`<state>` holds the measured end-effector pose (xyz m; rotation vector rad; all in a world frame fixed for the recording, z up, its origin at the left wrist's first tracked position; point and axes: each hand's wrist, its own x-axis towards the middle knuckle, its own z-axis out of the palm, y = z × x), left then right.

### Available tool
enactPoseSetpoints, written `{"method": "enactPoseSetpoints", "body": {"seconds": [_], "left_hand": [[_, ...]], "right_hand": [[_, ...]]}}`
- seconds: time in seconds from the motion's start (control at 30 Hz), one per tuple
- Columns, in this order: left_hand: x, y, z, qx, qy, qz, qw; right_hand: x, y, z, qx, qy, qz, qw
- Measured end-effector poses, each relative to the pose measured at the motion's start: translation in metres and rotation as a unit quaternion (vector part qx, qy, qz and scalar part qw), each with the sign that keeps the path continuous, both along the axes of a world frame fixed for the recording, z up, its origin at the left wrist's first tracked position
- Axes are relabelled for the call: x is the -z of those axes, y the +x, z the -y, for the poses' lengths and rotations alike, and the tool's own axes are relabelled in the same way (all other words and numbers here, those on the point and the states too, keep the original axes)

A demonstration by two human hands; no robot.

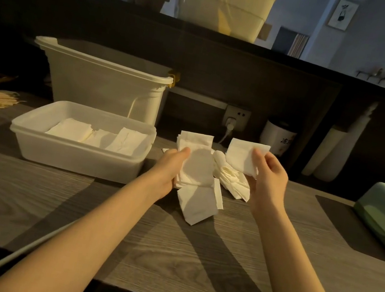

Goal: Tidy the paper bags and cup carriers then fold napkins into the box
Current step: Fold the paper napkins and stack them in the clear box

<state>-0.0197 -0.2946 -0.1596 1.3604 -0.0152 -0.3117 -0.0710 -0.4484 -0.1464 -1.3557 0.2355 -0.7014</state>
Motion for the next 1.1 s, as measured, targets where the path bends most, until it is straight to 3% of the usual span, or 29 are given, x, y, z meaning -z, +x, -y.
{"method": "enactPoseSetpoints", "body": {"seconds": [0.23,0.37,0.47,0.6,0.77,0.93,1.1], "left_hand": [[-0.002,-0.006,0.003,0.053,-0.100,-0.043,0.993],[0.000,-0.001,0.004,0.097,-0.080,-0.034,0.991],[-0.001,-0.001,0.005,0.111,-0.060,-0.032,0.991],[-0.001,-0.004,0.005,0.075,0.046,0.040,0.995],[0.000,0.004,0.002,0.005,0.082,0.038,0.996],[0.003,0.010,-0.002,0.001,0.060,0.022,0.998],[0.002,0.010,-0.004,0.013,0.038,0.014,0.999]], "right_hand": [[0.009,0.001,-0.029,-0.118,-0.109,-0.029,0.987],[0.017,0.007,-0.038,-0.082,-0.191,-0.081,0.975],[0.022,0.010,-0.038,-0.069,-0.195,-0.091,0.974],[0.022,0.011,-0.038,-0.067,-0.199,-0.092,0.973],[0.012,0.007,-0.023,-0.126,-0.345,-0.159,0.917],[0.013,-0.001,-0.004,-0.185,-0.460,-0.214,0.842],[0.019,0.001,-0.002,-0.234,-0.476,-0.218,0.819]]}}
